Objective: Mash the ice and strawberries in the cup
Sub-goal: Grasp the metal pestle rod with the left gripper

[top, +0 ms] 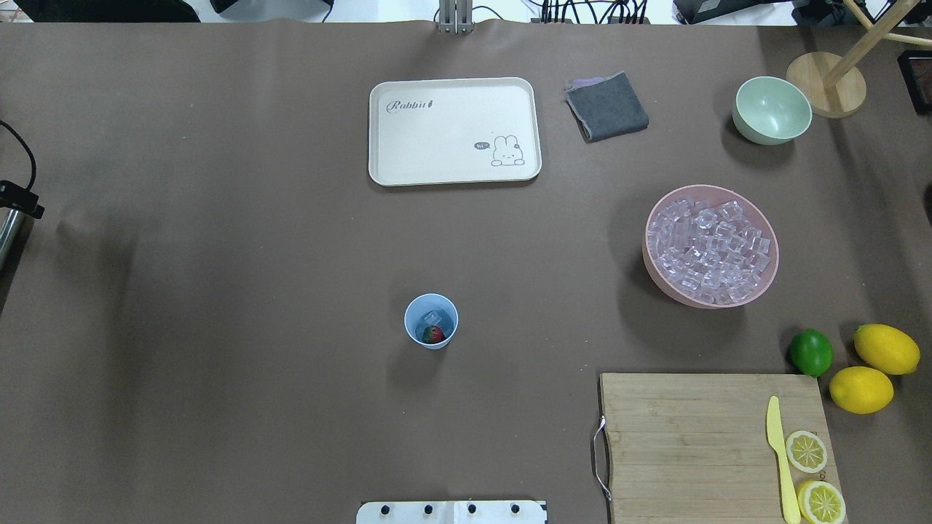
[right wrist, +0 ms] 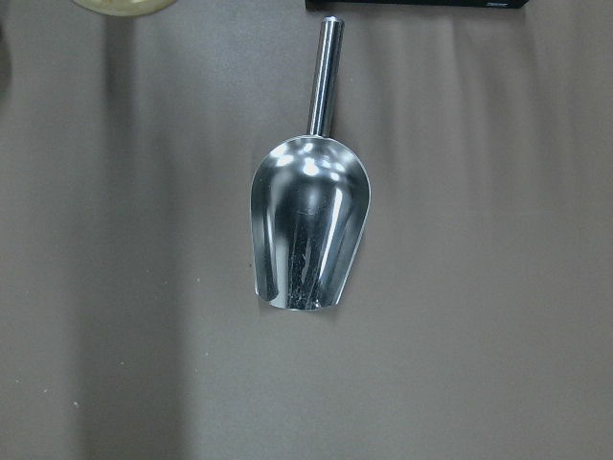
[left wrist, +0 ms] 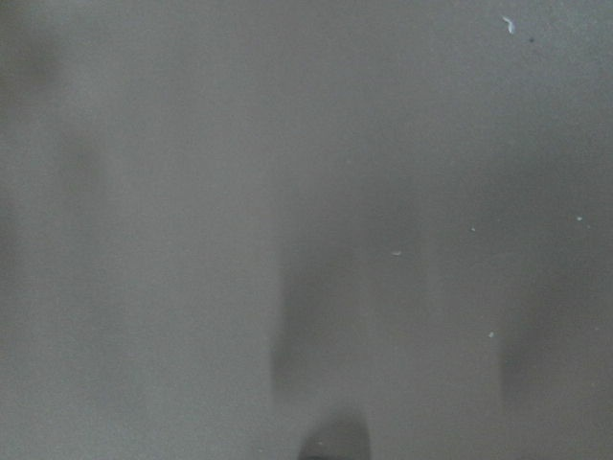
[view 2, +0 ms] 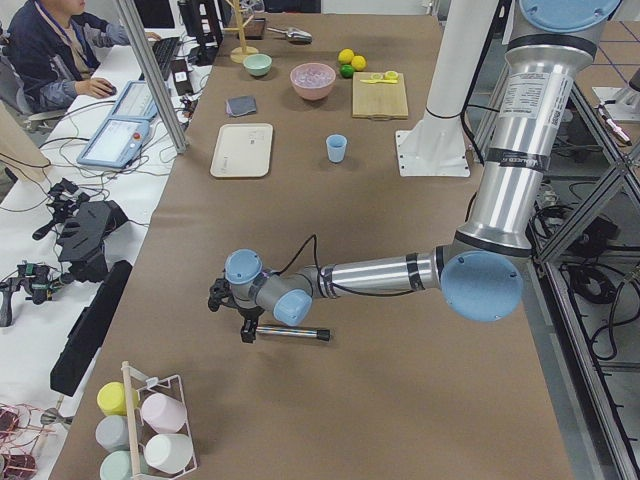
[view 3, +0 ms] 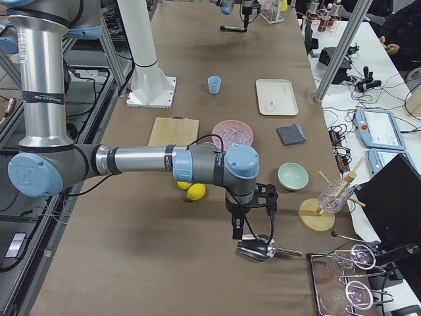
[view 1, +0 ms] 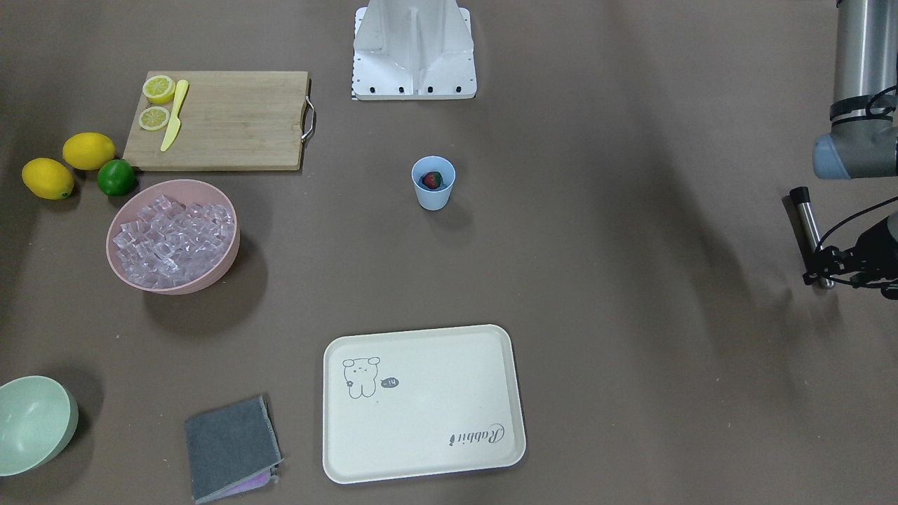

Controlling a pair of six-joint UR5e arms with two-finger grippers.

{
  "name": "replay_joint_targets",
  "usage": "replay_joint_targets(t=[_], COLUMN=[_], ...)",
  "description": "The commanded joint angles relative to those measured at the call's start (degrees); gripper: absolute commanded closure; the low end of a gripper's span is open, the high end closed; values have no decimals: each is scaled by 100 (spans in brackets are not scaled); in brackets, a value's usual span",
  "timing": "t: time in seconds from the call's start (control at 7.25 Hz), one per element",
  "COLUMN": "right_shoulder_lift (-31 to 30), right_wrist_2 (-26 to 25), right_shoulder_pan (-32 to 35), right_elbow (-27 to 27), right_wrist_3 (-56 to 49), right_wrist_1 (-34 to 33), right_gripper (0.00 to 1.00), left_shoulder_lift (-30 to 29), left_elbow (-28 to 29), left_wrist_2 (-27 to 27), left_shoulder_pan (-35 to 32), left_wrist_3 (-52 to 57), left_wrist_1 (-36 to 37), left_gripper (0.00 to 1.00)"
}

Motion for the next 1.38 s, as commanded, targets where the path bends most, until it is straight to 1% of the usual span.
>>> replay_joint_targets(t=[0.0,0.28,0.41,0.55,0.69,0.83,0.97,1.1,1.24], right_shoulder_lift=[2,2,2,-7,-7,-7,-24,-42,-34], right_wrist_2=[-1,-1,-1,-1,-1,-1,8,8,-1], right_shoulder_pan=[-5,-5,-5,-5,-5,-5,-5,-5,-5], right_elbow=[4,4,12,12,12,12,30,56,56], right_wrist_3=[0,0,0,0,0,0,0,0,0], right_wrist_1=[0,0,0,0,0,0,0,0,0], right_gripper=[0,0,0,0,0,0,0,0,0], left_shoulder_lift=[31,31,40,40,75,75,66,66,66], left_elbow=[13,22,13,5,-30,-48,-48,-126,-345], left_wrist_2=[7,7,7,7,7,7,7,7,7], left_shoulder_pan=[19,19,19,19,19,19,19,19,11], left_wrist_3=[34,25,25,16,-1,-10,7,-19,-202], left_wrist_1=[-18,-10,-18,-18,-27,-27,-27,-27,25], left_gripper=[26,55,66,66,76,96,100,100,100])
